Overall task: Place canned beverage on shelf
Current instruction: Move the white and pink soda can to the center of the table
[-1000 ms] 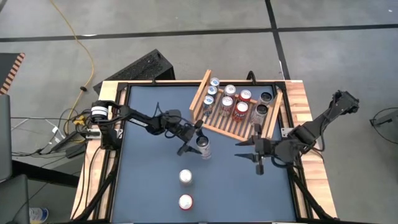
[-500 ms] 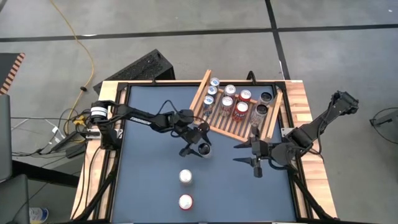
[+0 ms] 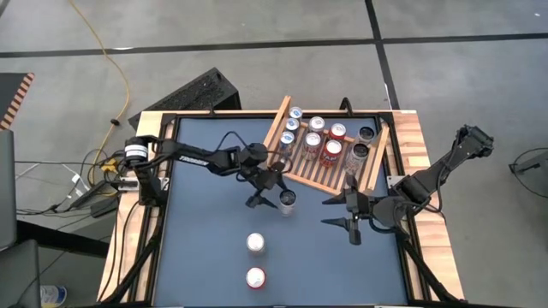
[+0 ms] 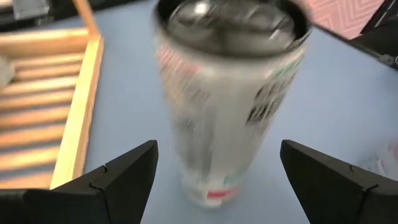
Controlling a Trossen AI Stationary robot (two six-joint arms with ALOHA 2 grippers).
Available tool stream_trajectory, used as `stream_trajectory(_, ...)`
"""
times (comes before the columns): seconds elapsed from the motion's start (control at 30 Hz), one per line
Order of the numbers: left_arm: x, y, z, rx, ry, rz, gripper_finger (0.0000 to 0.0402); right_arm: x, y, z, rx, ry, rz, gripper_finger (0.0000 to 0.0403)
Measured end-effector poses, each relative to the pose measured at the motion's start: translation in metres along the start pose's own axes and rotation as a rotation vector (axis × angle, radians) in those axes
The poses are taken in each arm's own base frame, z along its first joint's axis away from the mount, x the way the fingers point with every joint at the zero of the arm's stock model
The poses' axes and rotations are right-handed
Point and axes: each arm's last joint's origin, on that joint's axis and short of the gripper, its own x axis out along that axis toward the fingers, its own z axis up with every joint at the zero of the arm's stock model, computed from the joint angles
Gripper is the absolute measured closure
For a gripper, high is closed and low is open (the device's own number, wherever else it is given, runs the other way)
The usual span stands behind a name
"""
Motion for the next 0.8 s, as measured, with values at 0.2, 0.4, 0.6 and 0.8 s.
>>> stream_trajectory(0.2,-0.011,0.004,0.001,-0.006,0.066,0.101,0.0077,0.001,-0.001,-0.001,-0.004,0.008,-0.009,0.0177)
stream_trajectory(0.4,-0.012,0.001,0.001,-0.027,0.154,0.201,0.0086,0.001,-0.003,-0.002,0.019,0.024,-0.019,0.0177)
stream_trajectory(0.6,-0.009,-0.008,-0.006,-0.100,0.271,0.250,0.0152,0.001,-0.003,-0.002,0.030,0.023,-0.018,0.0177)
stream_trajectory(0.8,-0.006,-0.015,-0.008,-0.228,0.301,0.242,0.0255,0.001,-0.003,-0.003,0.034,0.029,-0.021,0.0177)
